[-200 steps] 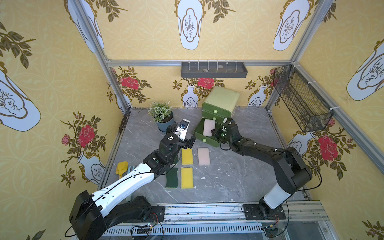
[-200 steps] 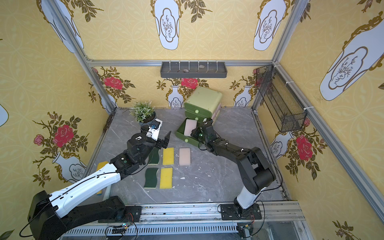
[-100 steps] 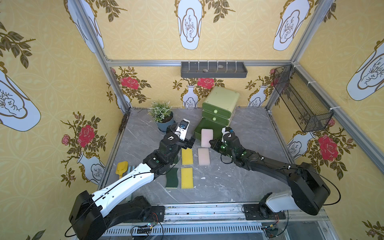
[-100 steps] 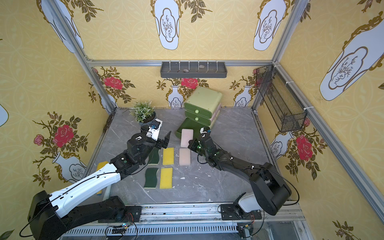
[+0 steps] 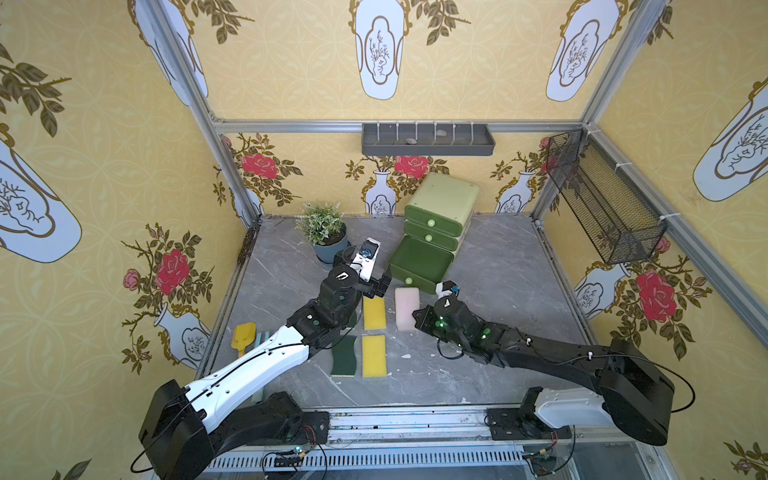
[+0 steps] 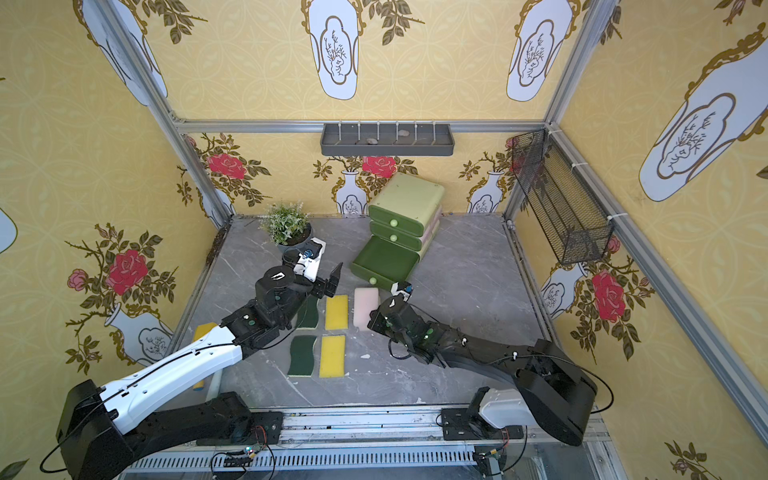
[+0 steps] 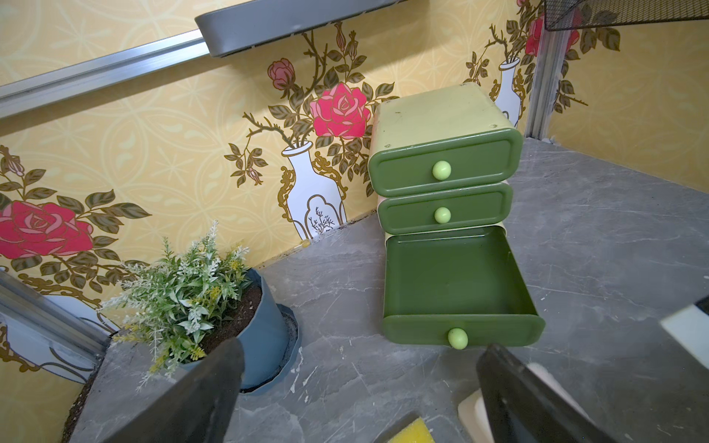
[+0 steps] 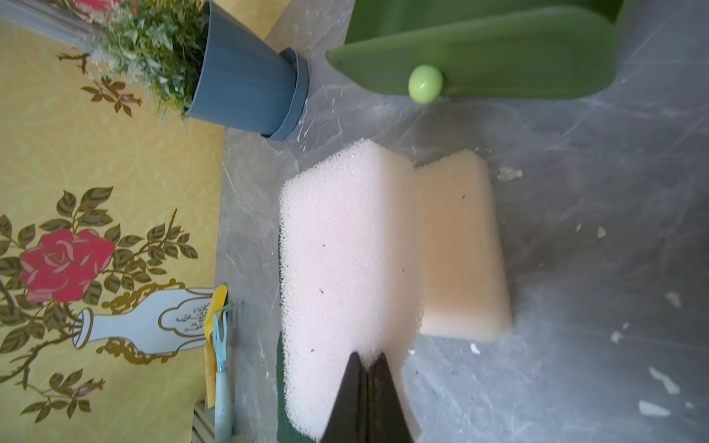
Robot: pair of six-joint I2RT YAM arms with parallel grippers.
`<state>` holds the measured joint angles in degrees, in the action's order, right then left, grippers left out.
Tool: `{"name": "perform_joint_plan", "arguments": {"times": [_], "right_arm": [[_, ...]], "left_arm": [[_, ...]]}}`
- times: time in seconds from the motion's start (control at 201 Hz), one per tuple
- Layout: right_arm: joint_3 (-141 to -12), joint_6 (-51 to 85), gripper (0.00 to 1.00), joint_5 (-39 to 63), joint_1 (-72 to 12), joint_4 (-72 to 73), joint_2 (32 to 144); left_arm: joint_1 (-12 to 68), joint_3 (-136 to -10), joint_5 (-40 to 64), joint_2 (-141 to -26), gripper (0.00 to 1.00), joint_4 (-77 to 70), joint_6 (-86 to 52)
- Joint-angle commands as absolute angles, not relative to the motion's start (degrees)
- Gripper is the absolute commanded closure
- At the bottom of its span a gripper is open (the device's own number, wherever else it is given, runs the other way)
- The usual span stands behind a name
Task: Take the sponge out of the drawer
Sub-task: Place the sponge at the center of the board.
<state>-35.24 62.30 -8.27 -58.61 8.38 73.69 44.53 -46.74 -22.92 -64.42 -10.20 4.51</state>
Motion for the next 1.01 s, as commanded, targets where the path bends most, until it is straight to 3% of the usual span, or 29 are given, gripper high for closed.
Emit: {"name": "perform_joint_plan", "arguments": {"times": [0.0,0.408,1.001], "right_arm": [[-34.4,66.2,1.00,-13.5,-62.0,5.6,72.3],[-32.5,76.9,1.00,-21.6,-75.7,-3.1,70.1],[-28.5,80.8,1.00,-19.1,-77.4,-2.7,71.8]], "left_arm": [[44.5,-46.3,-23.2,-64.8,0.00,-12.2,4.8],[44.5,-46.3,-23.2,-65.2,0.00,-12.1,4.8],[44.5,-46.3,-23.3,-65.3,0.00,-12.1,4.9]]}}
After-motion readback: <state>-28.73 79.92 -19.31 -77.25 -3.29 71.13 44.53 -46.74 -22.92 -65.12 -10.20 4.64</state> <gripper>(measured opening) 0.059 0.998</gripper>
